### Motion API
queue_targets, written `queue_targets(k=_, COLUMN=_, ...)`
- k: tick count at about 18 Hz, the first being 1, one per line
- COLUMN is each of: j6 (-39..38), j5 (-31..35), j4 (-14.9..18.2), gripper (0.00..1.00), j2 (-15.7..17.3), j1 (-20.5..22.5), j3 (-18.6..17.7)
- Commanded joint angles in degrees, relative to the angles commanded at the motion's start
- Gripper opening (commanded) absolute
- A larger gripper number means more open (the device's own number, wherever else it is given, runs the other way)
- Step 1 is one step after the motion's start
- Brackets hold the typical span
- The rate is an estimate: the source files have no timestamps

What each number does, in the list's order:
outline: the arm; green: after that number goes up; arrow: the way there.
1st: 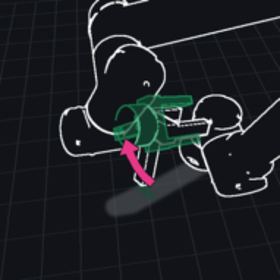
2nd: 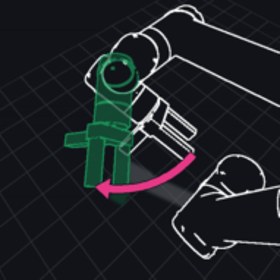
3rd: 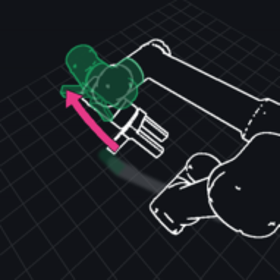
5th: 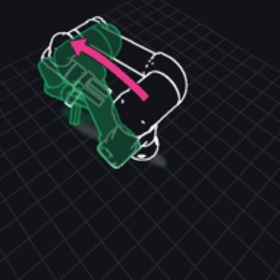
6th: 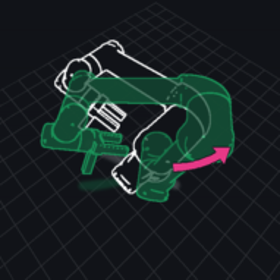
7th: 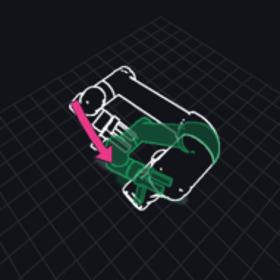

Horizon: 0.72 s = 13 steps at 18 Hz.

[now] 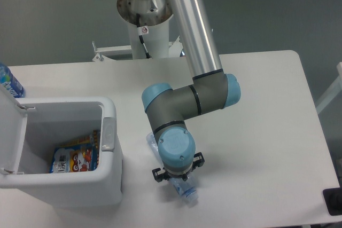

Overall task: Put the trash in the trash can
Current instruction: 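Lower the gripper onto the clear water bottle and close on it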

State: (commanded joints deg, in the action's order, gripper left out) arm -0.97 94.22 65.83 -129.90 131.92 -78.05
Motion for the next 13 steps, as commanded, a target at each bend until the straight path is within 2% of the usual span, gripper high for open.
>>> queue_targets(k=13, j6=0.1, j5=-0.1, j4=0.1, gripper=0.68, j2=0.5, j1=-0.1, j3=-0.2)
